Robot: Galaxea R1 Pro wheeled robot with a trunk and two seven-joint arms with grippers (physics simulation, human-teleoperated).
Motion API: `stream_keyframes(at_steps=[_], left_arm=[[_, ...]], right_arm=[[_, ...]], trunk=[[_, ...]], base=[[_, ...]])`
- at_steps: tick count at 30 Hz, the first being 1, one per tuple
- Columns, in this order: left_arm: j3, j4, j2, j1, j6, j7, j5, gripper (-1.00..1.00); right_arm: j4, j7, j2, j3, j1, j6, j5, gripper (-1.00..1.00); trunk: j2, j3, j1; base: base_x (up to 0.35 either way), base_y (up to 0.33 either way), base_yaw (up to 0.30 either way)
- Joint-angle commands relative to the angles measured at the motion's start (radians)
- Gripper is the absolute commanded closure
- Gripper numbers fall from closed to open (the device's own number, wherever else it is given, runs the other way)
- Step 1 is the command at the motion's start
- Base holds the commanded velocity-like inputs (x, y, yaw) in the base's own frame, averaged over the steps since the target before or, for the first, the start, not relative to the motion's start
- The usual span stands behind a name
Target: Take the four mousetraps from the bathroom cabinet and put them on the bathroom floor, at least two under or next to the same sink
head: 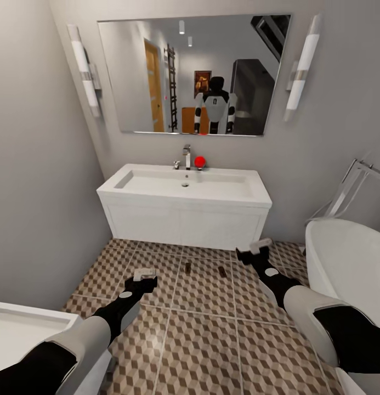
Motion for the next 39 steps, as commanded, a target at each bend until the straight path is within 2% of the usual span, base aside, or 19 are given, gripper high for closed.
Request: stream_keyframes(at_steps=[1, 39], left_arm=[[-0.009, 0.001, 0.0, -0.001, -0.004, 0.005, 0.008, -1.0], [-0.009, 0.006, 0.0, -0.001, -0.004, 0.005, 0.008, -1.0]], right_arm=[[0.001, -0.005, 0.0, 0.002, -0.001, -0.002, 0.01, -1.0], [0.001, -0.003, 0.001, 0.003, 0.001, 0.0, 0.008, -1.0]], trunk=[[0.007, 0.004, -0.004], [0.273, 0.183, -0.15]], base=[[0.0, 0.0, 0.057], [0.0, 0.0, 0.066]])
